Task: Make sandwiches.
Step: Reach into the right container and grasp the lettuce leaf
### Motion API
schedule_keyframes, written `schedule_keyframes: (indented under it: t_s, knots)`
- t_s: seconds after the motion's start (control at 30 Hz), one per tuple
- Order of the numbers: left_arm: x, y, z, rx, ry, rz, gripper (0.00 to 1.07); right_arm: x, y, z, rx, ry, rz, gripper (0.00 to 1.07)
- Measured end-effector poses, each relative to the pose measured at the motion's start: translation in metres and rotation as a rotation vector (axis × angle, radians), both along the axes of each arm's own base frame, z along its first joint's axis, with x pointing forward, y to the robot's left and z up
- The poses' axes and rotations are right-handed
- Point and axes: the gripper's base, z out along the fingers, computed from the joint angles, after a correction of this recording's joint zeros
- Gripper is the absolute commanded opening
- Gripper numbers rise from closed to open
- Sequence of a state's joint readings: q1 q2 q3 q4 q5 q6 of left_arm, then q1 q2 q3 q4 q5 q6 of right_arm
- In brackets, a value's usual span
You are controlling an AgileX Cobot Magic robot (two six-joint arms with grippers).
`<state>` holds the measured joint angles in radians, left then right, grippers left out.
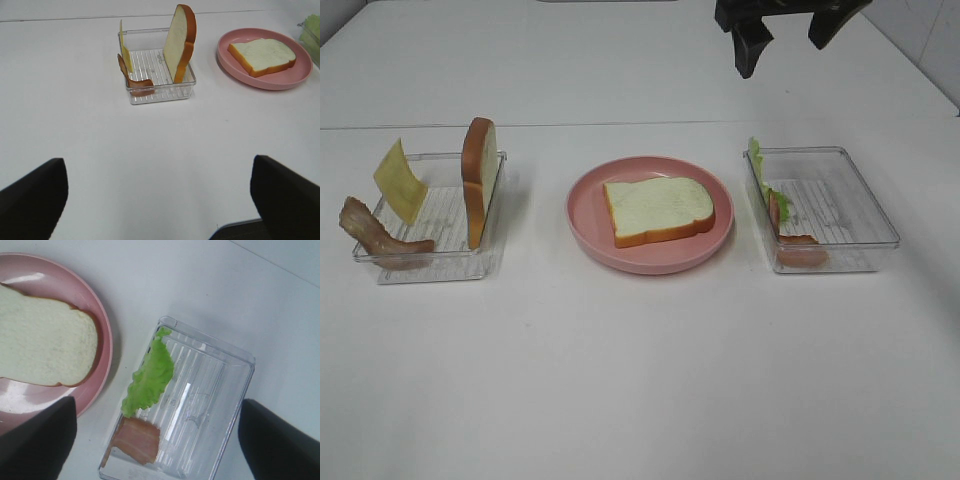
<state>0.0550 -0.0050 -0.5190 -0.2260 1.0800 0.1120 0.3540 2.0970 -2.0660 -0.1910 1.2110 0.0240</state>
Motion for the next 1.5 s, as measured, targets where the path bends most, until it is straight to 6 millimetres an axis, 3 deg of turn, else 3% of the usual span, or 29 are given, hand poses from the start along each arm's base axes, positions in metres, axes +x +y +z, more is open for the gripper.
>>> schedule_keyframes:
  t_s: [0.4, 0.7, 0.93, 1.27, 1.43, 1.5]
  knots:
    - [0.0, 0.0, 0.0, 0.0, 0.0, 0.0, 0.91, 0.007, -0.034, -0.045, 0.031, 0.133, -0.094, 0.86]
    - [0.0, 0.0, 0.0, 0.0, 0.0, 0.0, 0.91, 0.021, -0.022, -0.082, 0.153, 0.171, -0.093, 0.86]
    - [0.0, 0.0, 0.0, 0.0, 0.0, 0.0, 0.91, 0.029, -0.02, -0.111, 0.149, 0.198, -0.094, 0.86]
    - [0.0, 0.0, 0.0, 0.0, 0.0, 0.0, 0.91, 0.034, -0.018, -0.136, 0.142, 0.218, -0.093, 0.82]
    - [0.0, 0.0, 0.0, 0.0, 0.0, 0.0, 0.91, 0.036, -0.018, -0.145, 0.14, 0.226, -0.093, 0.77]
    - [0.0, 0.0, 0.0, 0.0, 0.0, 0.0, 0.91, 0.036, -0.018, -0.146, 0.139, 0.228, -0.094, 0.68]
